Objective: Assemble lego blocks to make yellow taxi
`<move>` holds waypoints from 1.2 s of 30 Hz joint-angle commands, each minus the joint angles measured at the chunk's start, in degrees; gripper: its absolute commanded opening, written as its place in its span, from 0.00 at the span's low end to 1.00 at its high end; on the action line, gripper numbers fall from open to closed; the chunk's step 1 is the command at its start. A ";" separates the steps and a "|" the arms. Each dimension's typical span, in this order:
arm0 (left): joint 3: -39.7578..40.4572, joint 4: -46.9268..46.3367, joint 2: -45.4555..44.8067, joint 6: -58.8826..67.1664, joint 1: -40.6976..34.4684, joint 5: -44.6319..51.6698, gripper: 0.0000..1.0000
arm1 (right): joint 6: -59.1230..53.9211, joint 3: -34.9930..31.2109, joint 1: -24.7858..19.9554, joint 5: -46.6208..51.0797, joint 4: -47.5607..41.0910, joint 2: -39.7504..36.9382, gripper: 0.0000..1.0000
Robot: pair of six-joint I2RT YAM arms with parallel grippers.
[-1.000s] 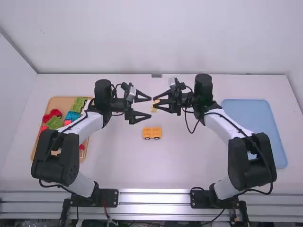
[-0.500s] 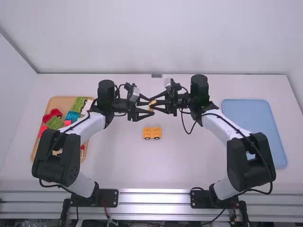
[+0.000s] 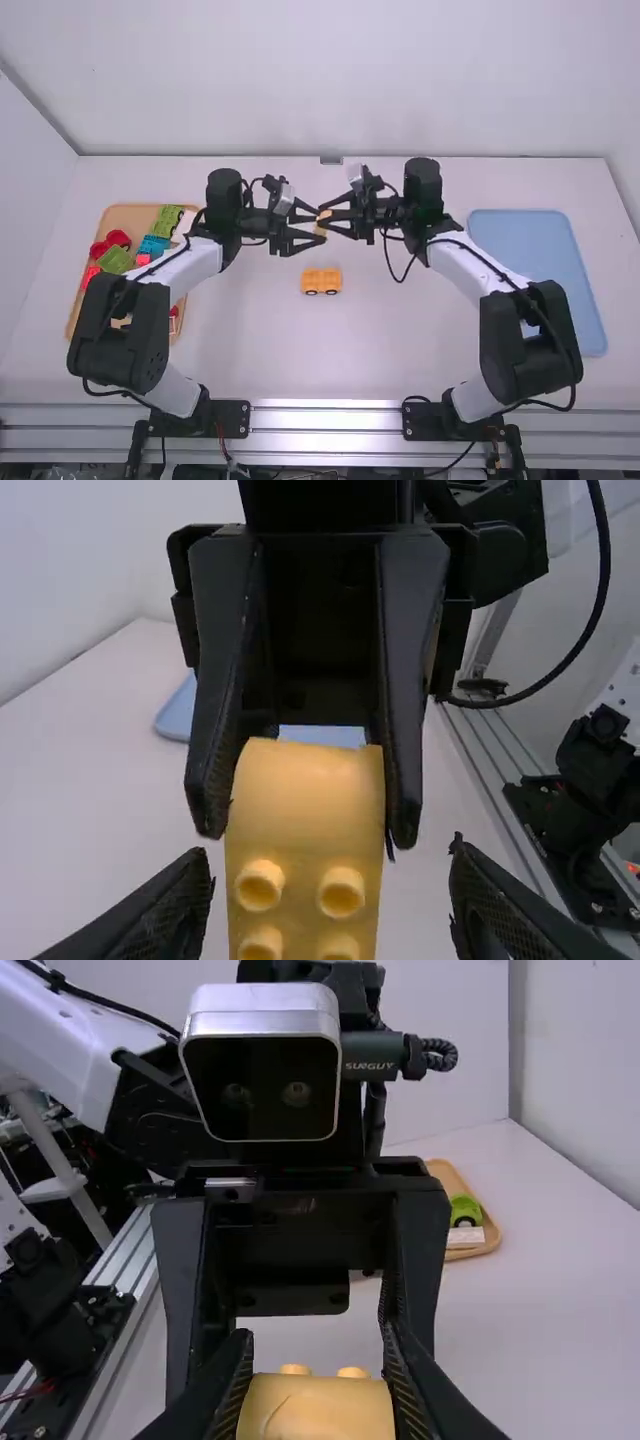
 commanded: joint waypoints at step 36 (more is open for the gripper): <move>20.52 -47.12 0.37 23.19 -12.50 -48.96 0.21 | 3.61 -4.70 -2.25 81.02 -29.81 -30.14 0.98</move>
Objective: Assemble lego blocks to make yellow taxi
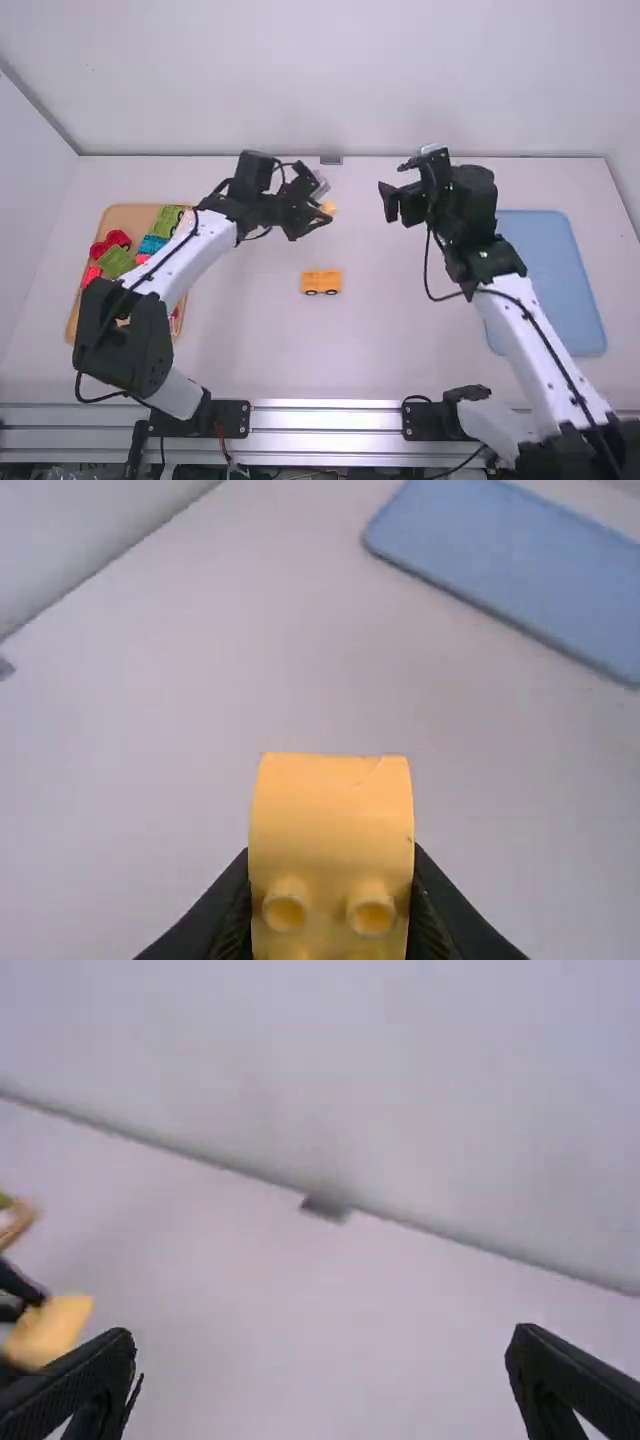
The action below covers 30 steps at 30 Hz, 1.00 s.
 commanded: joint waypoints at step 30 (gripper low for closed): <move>18.78 -16.28 31.87 22.10 -23.43 -21.81 0.33 | 3.23 -36.30 6.56 32.20 12.11 -44.28 0.99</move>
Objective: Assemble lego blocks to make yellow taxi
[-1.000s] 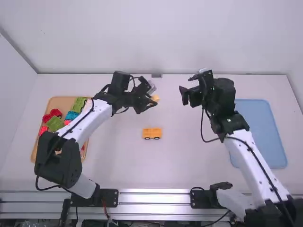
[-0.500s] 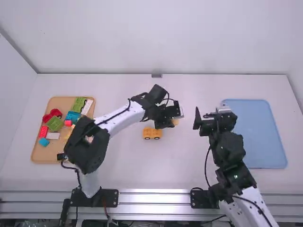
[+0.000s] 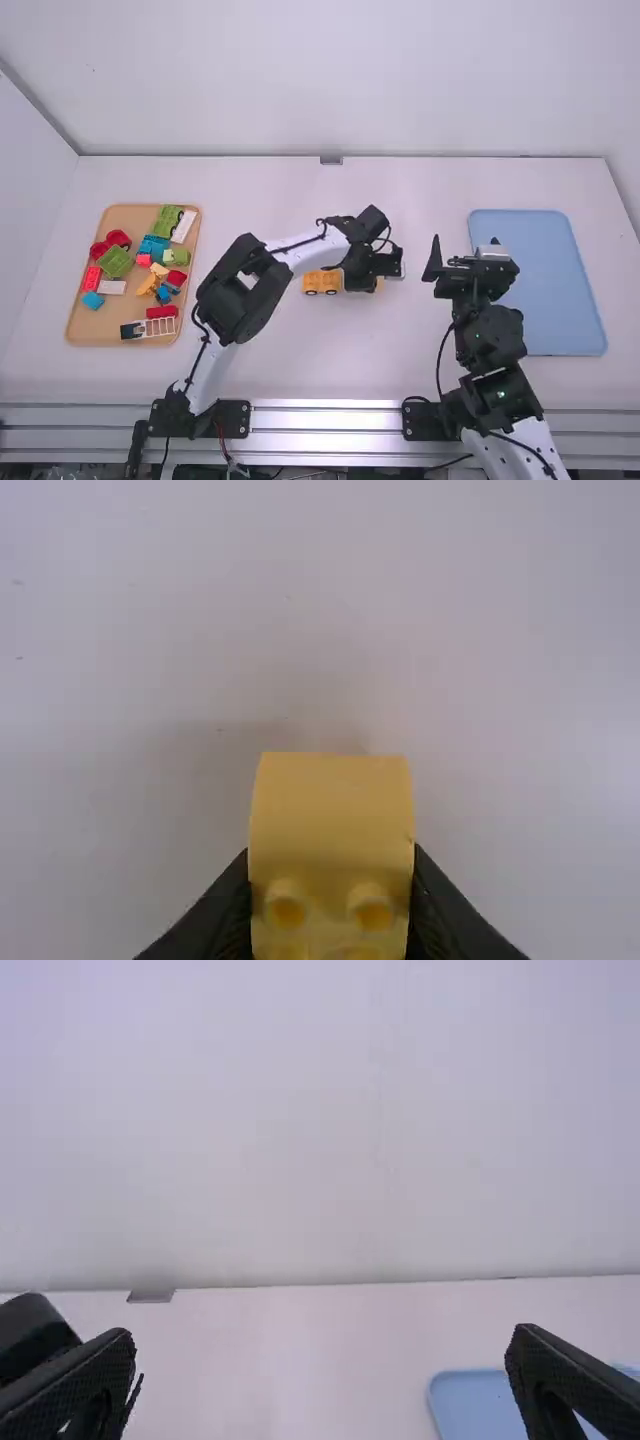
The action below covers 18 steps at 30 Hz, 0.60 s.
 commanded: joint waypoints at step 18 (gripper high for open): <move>-0.13 1.57 -5.55 -0.74 5.33 3.80 0.99 | -4.98 -0.35 -0.52 -5.22 10.12 12.09 0.99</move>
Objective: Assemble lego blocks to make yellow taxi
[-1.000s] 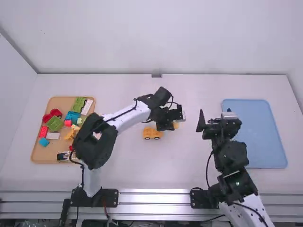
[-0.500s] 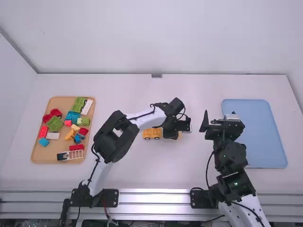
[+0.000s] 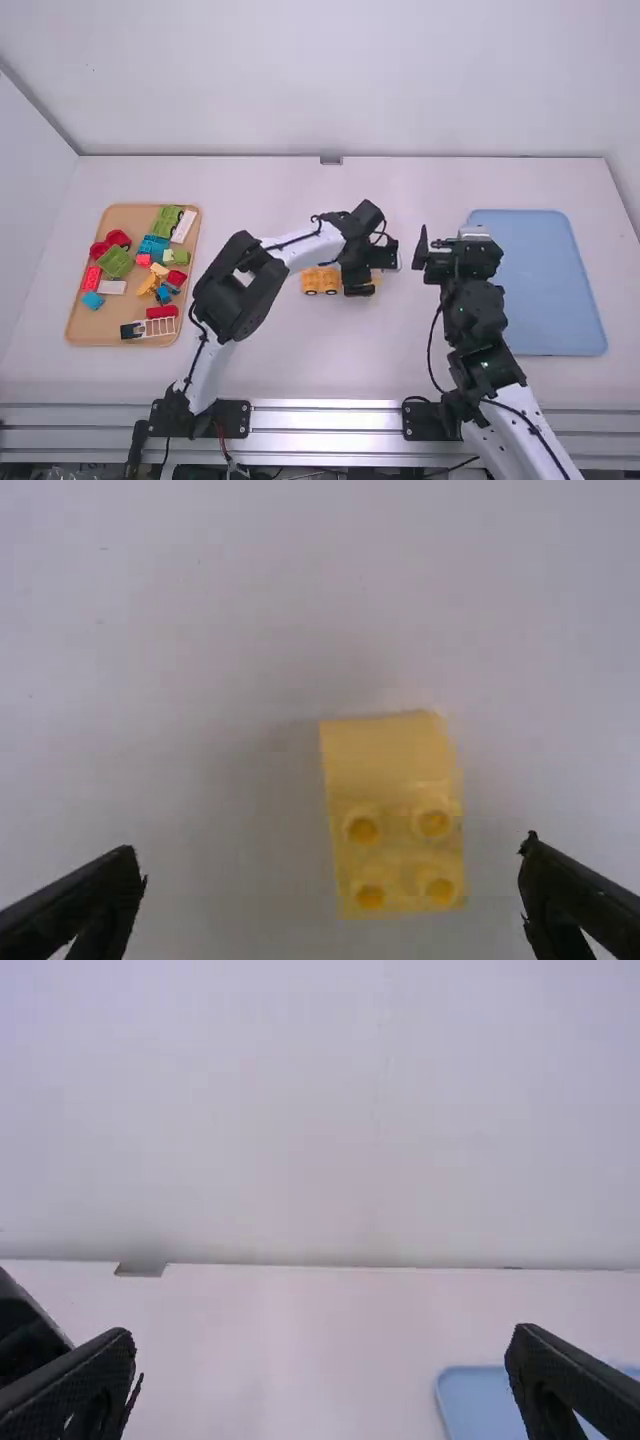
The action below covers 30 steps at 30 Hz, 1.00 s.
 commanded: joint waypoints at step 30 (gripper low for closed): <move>-34.64 25.92 -32.20 -12.07 32.54 30.32 0.99 | -46.47 28.26 -23.41 -87.27 -13.68 64.76 0.99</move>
